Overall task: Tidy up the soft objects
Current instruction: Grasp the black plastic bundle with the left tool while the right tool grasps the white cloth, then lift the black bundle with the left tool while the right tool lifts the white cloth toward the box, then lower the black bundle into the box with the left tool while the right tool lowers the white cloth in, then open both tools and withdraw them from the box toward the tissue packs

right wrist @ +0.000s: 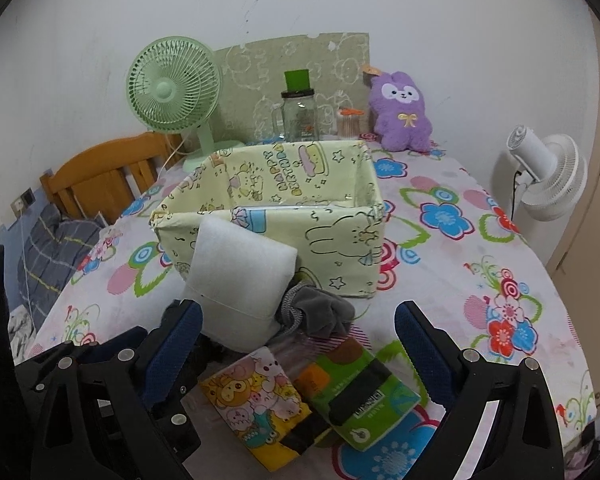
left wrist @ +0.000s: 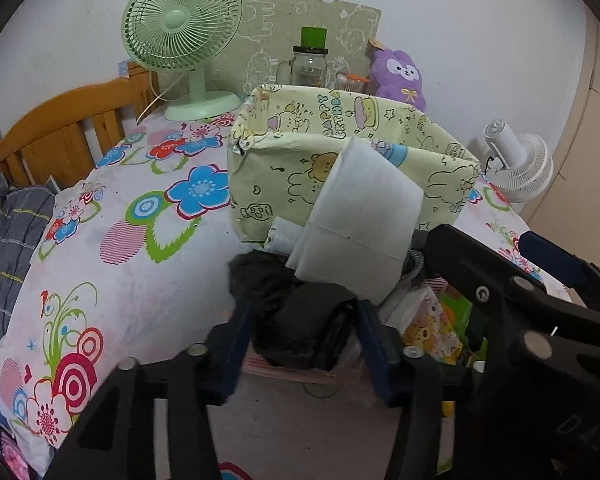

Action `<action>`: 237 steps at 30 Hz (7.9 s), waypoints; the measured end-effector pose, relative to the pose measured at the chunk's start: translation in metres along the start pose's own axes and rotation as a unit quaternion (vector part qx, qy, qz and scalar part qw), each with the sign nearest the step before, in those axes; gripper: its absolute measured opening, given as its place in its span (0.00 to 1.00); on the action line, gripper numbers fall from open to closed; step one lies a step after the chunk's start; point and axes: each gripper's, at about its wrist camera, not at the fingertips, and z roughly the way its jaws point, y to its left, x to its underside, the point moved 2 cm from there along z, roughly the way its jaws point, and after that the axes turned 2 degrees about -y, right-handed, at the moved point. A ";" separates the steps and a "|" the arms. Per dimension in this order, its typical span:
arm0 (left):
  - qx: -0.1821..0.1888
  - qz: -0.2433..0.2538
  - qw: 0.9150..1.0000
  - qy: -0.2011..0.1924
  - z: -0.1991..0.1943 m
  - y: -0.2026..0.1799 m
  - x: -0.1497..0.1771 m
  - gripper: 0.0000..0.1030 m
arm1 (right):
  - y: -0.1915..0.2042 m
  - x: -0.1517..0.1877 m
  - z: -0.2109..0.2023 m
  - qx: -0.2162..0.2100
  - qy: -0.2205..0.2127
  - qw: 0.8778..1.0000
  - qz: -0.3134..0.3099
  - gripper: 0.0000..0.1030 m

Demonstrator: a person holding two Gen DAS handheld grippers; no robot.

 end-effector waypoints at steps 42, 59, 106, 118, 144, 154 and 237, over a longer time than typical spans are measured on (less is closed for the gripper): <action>0.009 0.005 0.999 -0.034 -0.006 0.004 -0.012 0.23 | 0.025 -0.006 0.025 -0.043 0.016 0.999 -0.009 0.28; 0.002 0.024 0.997 -0.080 -0.051 -0.022 -0.020 0.23 | 0.011 -0.018 -0.029 -0.038 -0.027 0.999 0.001 0.28; -0.023 0.047 0.989 -0.137 -0.058 -0.042 -0.089 0.23 | -0.008 -0.082 -0.039 -0.006 -0.063 0.998 0.016 0.28; -0.021 0.047 0.991 -0.119 -0.019 -0.038 -0.109 0.23 | -0.015 -0.099 0.005 0.002 -0.041 0.999 0.019 0.28; -0.012 0.037 0.998 -0.051 0.067 -0.031 -0.121 0.26 | -0.038 -0.098 0.102 0.039 0.024 0.998 0.041 0.28; -0.005 0.019 0.999 -0.027 0.085 -0.024 -0.123 0.38 | -0.035 -0.105 0.122 0.049 0.011 0.999 0.014 0.28; -0.016 0.028 0.986 -0.164 -0.076 -0.042 -0.056 0.94 | -0.010 -0.061 -0.066 0.032 -0.099 0.995 -0.008 0.91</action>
